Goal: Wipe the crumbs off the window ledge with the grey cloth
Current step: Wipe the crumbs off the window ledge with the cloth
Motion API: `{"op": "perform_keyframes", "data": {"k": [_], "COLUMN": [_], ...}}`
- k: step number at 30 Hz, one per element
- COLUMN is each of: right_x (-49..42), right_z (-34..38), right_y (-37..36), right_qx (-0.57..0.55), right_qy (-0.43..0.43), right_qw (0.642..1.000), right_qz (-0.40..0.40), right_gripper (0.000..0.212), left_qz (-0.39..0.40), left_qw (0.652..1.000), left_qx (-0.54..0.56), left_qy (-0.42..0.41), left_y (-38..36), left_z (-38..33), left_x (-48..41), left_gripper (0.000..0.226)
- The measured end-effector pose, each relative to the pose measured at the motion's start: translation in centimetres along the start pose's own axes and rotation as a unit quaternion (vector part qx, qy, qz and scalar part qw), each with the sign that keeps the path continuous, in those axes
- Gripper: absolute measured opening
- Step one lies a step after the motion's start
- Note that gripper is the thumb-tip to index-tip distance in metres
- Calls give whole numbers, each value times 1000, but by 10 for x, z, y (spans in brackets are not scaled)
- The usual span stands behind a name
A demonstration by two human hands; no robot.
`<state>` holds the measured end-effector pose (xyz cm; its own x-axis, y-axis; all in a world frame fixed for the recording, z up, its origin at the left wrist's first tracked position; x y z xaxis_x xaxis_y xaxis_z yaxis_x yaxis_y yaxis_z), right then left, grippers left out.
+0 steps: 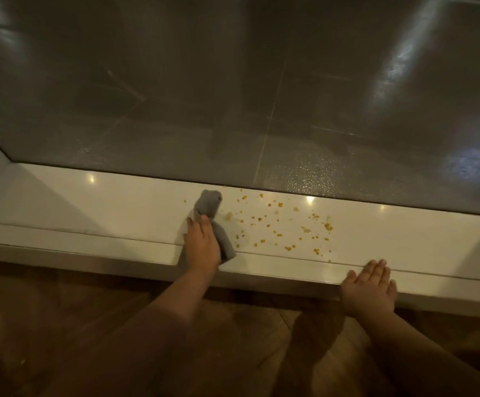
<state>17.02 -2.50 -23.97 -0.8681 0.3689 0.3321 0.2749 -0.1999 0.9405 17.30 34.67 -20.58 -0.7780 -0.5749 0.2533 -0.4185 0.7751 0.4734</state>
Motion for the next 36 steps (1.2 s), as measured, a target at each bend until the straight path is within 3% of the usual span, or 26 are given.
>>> {"op": "perform_keyframes", "data": {"k": [3, 7, 12, 18, 27, 36], "right_x": [-1, -4, -4, -5, -12, -12], "right_z": [3, 2, 2, 4, 5, 5], "right_y": [2, 0, 0, -2, -6, -6], "right_qx": [17, 9, 28, 50, 73, 77], "right_qy": [26, 94, 133, 129, 117, 119], "right_qw": [999, 995, 991, 990, 989, 988], "right_qz": [-5, -3, 2, 25, 49, 53], "right_gripper": [62, 64, 101, 123, 127, 127], "left_qz": [-24, -51, -70, -35, 59, 115], "left_qw": [996, 994, 986, 973, 923, 875], "left_qx": [72, 10, -84, -184, -305, -361], "left_qy": [-49, -95, -123, -138, -227, -303], "left_y": [36, 71, 81, 56, 6, -12], "left_z": [-16, -18, -12, -11, -15, -19], "left_x": [-4, -29, -73, -108, -134, -134], "left_gripper": [46, 43, 47, 47, 50, 51]}}
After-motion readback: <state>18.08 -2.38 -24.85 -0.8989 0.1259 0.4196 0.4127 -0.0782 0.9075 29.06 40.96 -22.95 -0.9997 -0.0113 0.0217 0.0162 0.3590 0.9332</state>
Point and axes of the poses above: each hand's wrist, its own x-axis away from the middle knuckle, its own y-axis out of the back of the hand, z = x × y, the point moved 9 cm from there along -x, towards the middle knuckle
